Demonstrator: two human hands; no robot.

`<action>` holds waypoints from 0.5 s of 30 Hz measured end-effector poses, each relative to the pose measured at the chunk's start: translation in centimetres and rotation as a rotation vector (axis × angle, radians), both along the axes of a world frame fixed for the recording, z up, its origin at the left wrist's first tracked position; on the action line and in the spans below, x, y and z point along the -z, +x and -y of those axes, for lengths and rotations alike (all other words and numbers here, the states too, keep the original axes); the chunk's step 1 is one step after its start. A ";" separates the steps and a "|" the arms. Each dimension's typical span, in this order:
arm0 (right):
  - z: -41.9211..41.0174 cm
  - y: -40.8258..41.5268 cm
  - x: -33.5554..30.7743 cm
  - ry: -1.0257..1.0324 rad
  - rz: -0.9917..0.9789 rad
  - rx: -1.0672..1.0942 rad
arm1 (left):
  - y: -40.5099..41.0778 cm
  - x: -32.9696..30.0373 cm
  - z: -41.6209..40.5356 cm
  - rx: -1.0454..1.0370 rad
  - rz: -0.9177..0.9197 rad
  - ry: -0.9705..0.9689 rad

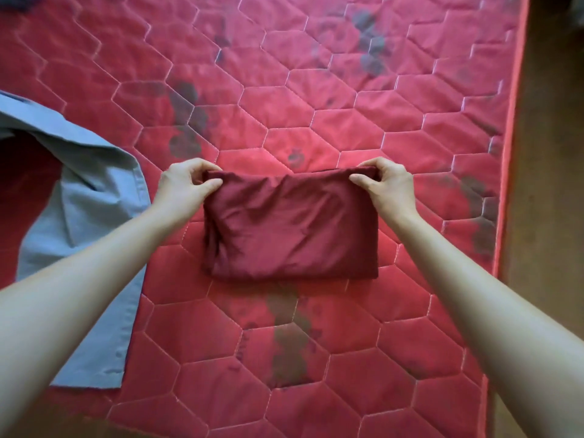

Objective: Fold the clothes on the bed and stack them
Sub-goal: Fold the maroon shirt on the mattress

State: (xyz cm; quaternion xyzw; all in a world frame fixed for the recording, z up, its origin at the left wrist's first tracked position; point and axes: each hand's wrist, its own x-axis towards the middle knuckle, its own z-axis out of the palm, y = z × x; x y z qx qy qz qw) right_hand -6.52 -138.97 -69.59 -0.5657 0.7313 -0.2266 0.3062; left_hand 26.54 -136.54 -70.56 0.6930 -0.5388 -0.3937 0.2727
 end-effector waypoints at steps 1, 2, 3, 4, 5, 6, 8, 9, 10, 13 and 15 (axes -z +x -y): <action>0.8 0.0 0.7 0.020 -0.023 0.015 | -0.1 0.7 0.5 -0.012 0.042 0.015; 1.4 -0.1 1.4 0.036 -0.040 0.034 | -0.2 1.3 0.9 -0.024 0.074 0.033; 1.8 -0.3 1.8 0.052 -0.048 0.053 | -0.2 1.8 1.2 -0.035 0.105 0.051; 2.1 -0.4 2.2 0.066 -0.050 0.075 | -0.3 2.1 1.4 -0.048 0.143 0.065; 2.2 -0.4 2.4 0.072 -0.057 0.099 | -0.4 2.2 1.5 -0.067 0.198 0.070; 2.3 -0.4 2.6 0.060 -0.081 0.123 | -0.6 2.1 1.5 -0.090 0.275 0.056; 1.9 0.2 2.2 -0.051 -0.170 0.166 | -1.6 1.1 1.0 -0.106 0.469 -0.056; 1.5 0.8 1.7 -0.145 -0.197 0.172 | -2.5 0.5 0.4 -0.070 0.542 -0.150; 0.8 1.8 1.1 -0.257 -0.200 0.157 | -3.7 0.0 -0.5 0.004 0.590 -0.247; -2.9 6.3 1.0 -0.444 -0.226 -0.050 | -8.1 0.0 -4.5 0.304 0.672 -0.380; -6.3 9.4 2.2 -0.415 -0.283 -0.279 | -10.5 1.4 -6.8 0.459 0.721 -0.337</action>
